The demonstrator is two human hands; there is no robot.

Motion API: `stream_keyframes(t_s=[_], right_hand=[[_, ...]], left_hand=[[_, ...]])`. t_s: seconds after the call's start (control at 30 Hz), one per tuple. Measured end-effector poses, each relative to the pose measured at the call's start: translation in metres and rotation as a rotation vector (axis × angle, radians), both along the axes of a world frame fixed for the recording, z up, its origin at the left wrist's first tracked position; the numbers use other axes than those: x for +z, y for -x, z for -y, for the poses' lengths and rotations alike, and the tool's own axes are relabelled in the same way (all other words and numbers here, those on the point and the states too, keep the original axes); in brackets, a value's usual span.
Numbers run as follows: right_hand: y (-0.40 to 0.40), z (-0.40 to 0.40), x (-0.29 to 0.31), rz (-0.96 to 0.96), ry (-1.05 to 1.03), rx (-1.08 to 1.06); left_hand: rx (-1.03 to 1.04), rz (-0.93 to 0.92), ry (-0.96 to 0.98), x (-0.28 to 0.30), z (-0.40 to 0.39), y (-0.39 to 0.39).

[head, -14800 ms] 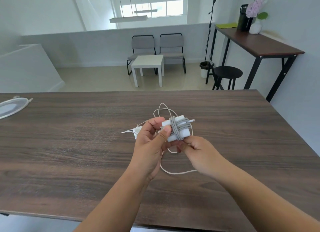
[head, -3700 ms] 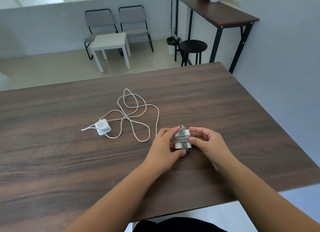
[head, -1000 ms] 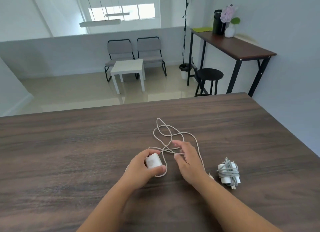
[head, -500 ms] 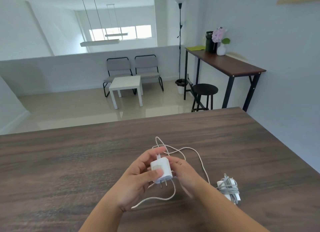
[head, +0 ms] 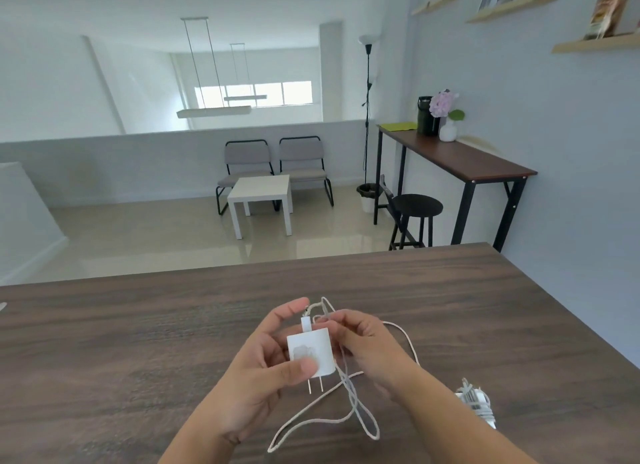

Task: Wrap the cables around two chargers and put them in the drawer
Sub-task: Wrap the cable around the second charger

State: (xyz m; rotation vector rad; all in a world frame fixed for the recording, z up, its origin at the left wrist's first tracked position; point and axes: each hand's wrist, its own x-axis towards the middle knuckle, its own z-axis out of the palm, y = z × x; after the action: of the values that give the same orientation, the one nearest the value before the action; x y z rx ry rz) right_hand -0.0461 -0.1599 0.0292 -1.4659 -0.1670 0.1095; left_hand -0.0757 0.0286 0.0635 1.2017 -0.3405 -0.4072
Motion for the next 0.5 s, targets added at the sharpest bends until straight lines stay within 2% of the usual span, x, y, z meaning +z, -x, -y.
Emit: stream_keyframes(t_s=[0.13, 0.3, 0.5], right_hand=[[-0.006, 0.0, 0.023, 0.048, -0.107, -0.161], [-0.003, -0.011, 0.024, 0.18, 0.02, -0.339], [0.011, -0.028, 0.007, 0.202, 0.215, -0.324]], left_hand=[[0.104, 0.025, -0.006, -0.002, -0.007, 0.001], [0.328, 0.122, -0.055, 0.004, -0.01, -0.001], [0.482, 0.168, -0.037, 0.006, -0.016, -0.003]])
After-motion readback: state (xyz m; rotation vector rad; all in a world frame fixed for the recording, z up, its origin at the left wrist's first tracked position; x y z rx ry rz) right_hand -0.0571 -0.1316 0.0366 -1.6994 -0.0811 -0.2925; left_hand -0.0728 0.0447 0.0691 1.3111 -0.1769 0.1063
